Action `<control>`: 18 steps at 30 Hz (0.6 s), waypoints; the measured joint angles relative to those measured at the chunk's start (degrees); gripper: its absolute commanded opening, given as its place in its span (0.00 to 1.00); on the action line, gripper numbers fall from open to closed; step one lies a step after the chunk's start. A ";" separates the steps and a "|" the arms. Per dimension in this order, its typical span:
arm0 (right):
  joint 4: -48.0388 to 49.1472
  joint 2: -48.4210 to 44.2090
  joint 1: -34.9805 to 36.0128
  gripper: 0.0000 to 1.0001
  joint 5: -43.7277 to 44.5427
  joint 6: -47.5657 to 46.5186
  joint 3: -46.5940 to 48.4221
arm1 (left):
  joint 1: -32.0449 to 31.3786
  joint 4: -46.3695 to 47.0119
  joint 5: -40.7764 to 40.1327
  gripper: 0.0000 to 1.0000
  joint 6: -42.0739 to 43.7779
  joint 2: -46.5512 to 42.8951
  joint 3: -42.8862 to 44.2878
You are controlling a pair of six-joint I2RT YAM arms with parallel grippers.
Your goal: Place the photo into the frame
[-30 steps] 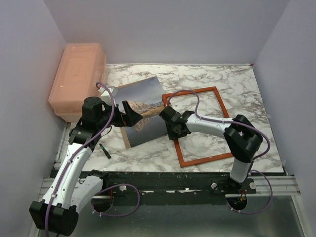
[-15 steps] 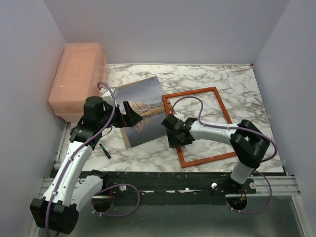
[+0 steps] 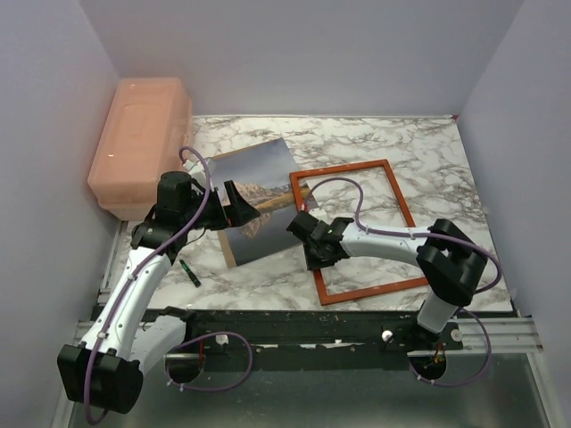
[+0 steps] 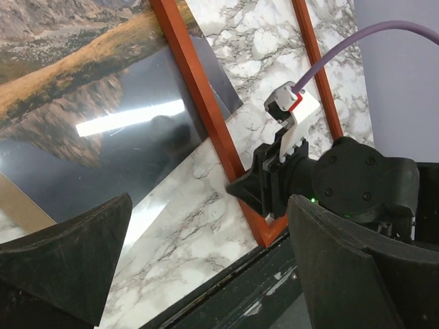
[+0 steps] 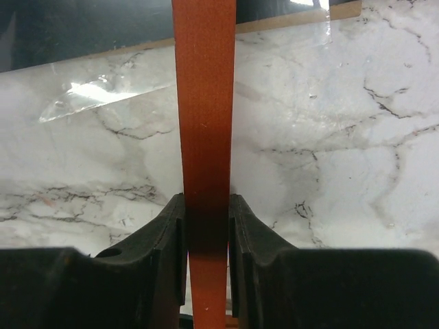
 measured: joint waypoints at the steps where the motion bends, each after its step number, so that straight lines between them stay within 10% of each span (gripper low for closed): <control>1: -0.09 -0.48 0.07 0.01 -0.42 -0.02 -0.04 | 0.00 -0.02 0.00 0.99 -0.46 0.33 0.02; 18: 3.17 -26.62 0.33 0.01 -17.77 -2.14 -5.40 | -2.60 19.63 8.55 0.97 -19.67 3.63 -9.09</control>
